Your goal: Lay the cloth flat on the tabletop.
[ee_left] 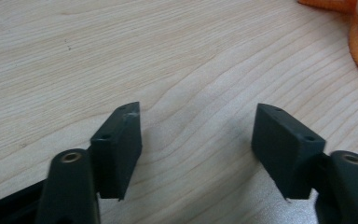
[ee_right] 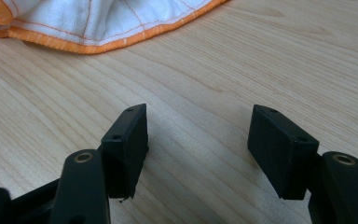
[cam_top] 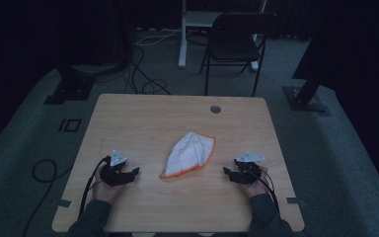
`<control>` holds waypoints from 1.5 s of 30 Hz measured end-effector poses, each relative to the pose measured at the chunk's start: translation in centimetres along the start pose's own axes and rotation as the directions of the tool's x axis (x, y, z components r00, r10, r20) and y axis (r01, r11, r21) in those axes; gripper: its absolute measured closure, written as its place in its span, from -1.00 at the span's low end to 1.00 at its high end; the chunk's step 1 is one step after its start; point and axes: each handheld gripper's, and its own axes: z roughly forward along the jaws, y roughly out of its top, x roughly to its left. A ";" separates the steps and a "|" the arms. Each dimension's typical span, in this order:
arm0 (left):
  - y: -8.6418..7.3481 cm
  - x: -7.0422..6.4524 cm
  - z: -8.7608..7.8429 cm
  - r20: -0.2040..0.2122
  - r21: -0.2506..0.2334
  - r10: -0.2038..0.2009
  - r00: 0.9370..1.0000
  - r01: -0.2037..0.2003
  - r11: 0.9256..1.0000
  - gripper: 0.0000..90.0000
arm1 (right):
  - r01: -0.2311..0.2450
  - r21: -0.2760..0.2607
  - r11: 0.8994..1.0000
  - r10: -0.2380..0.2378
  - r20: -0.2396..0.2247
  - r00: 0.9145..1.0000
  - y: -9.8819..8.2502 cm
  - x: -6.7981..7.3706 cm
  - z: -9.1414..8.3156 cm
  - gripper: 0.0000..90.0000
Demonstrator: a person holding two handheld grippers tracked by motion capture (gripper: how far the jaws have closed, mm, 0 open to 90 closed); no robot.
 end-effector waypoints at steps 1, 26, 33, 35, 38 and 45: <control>0.0 0.0 0.0 0.000 0.000 0.000 1.000 0.000 1.000 -0.14 | 0.000 0.000 1.000 0.000 0.000 1.000 0.0 0.0 0.0 -0.16; 1.1 -3.4 -1.1 0.093 -0.053 0.069 0.993 -0.065 0.996 0.07 | 0.028 -0.026 0.999 -0.028 -0.003 1.000 1.1 2.2 -0.3 0.52; 1.5 -4.9 -1.0 0.126 -0.066 0.097 0.987 -0.089 0.994 0.07 | 0.037 -0.051 0.998 -0.038 -0.022 0.999 1.8 2.9 -0.4 0.64; 1.6 -5.3 -0.8 0.133 -0.063 0.110 0.985 -0.102 0.993 0.07 | 0.042 -0.052 0.998 -0.044 -0.032 0.999 1.9 3.3 -0.3 0.64; 1.8 -6.0 -0.6 0.150 -0.064 0.125 0.981 -0.117 0.991 0.07 | 0.057 -0.052 0.997 -0.060 -0.044 0.997 2.2 4.0 0.2 0.64; 2.1 -7.2 -0.2 0.174 -0.062 0.160 0.972 -0.151 0.987 0.06 | 0.066 -0.059 0.996 -0.070 -0.065 0.995 2.8 5.1 0.8 0.60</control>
